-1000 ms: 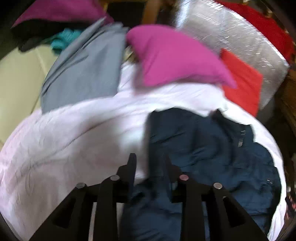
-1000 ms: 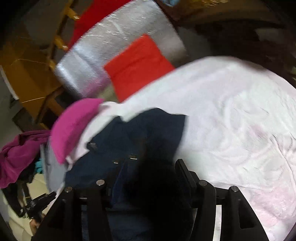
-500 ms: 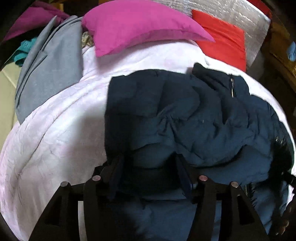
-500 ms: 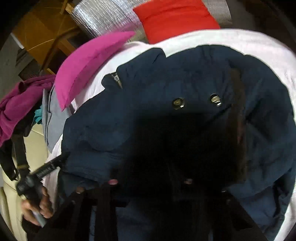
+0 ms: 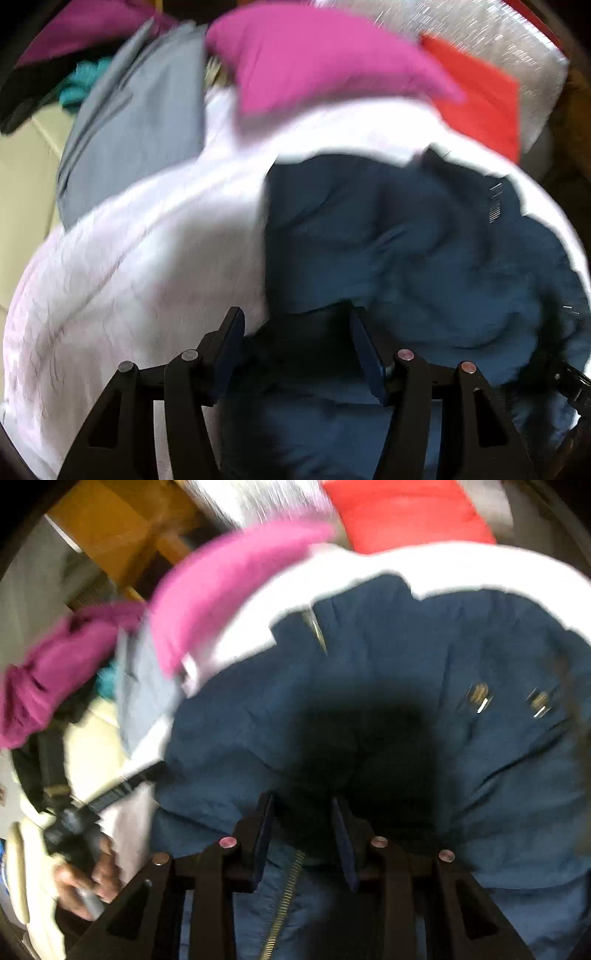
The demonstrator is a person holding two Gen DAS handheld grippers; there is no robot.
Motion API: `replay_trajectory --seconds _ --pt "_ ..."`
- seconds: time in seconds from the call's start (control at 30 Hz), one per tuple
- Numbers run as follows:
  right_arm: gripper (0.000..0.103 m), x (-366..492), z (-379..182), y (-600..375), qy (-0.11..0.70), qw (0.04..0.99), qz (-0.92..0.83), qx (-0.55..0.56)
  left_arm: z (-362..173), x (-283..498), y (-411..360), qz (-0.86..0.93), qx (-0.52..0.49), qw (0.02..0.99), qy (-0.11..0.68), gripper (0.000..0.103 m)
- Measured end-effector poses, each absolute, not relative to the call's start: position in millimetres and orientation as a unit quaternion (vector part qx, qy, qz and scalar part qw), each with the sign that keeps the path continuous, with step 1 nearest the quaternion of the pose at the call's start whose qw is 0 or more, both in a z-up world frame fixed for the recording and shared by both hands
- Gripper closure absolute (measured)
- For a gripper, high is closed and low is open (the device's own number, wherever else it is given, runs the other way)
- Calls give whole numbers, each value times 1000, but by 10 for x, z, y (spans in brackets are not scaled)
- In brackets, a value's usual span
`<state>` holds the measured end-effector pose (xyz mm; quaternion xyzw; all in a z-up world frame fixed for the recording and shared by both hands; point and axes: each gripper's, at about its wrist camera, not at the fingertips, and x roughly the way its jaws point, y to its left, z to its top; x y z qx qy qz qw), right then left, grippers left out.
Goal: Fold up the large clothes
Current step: 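Smooth the folded jacket with both tools pressing on the body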
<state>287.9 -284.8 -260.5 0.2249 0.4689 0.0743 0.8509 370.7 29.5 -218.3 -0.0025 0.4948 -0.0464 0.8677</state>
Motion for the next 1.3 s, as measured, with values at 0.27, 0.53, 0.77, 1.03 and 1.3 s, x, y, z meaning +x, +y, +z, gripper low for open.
replay_trajectory --seconds 0.27,0.53,0.77,1.03,1.3 --pt "67 2495 -2280 -3252 423 867 61 257 -1973 3643 401 -60 -36 878 473 42" --pt "65 2064 -2263 -3883 389 872 -27 296 -2133 3691 420 -33 -20 866 499 40" --pt "62 2205 -2492 -3914 418 855 -30 307 -2099 3711 406 -30 -14 870 492 39" --pt "56 2075 -2306 -3901 386 876 -41 285 -1957 3698 350 -48 -14 880 472 39" --pt "54 2069 -2427 -3944 401 862 -21 309 -2053 3721 330 -41 -3 870 490 36"
